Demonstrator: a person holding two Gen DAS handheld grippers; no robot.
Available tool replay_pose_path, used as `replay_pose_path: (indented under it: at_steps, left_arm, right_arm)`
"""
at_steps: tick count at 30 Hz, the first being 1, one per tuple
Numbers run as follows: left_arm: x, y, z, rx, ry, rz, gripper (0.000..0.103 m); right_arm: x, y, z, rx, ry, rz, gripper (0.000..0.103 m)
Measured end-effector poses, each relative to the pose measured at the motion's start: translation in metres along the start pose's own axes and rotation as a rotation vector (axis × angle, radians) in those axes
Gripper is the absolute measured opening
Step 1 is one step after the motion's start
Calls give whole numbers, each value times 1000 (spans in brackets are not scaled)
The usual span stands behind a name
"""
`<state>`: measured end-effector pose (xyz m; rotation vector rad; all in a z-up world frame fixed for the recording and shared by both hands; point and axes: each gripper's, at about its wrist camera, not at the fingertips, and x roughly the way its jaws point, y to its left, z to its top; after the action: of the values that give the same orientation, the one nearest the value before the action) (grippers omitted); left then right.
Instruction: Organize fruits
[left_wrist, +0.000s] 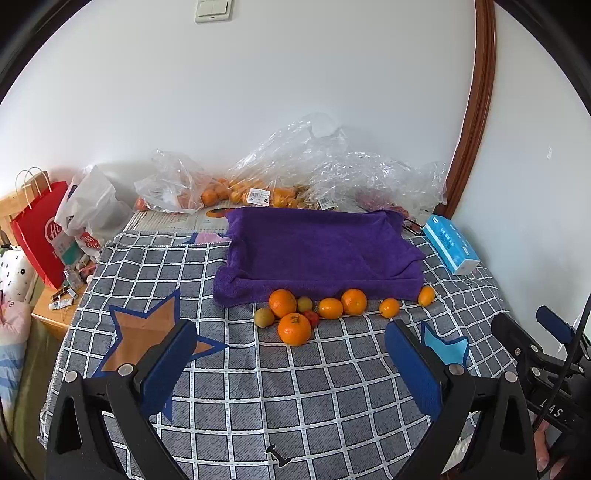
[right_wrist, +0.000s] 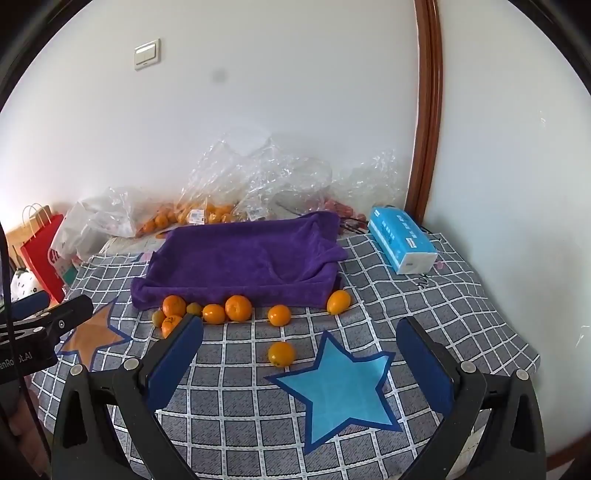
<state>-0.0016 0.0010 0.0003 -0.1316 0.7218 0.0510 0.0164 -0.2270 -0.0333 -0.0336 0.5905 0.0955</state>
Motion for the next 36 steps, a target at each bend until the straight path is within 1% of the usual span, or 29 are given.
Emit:
replay_pose_path:
  at_steps: [14,17,36]
  left_arm:
    - [-2,8,-4,-16,-12,5,102]
    - [0,10,-4,-19,-2,-3,102]
    - [-4,4,-5,2,-10,-4,102]
  right_arm:
    - [-1,9,0,-14,-9,4,103]
    - [-2,10,0,-9,-13,4,103]
    - [-6,8,-3,1,-22,3,103]
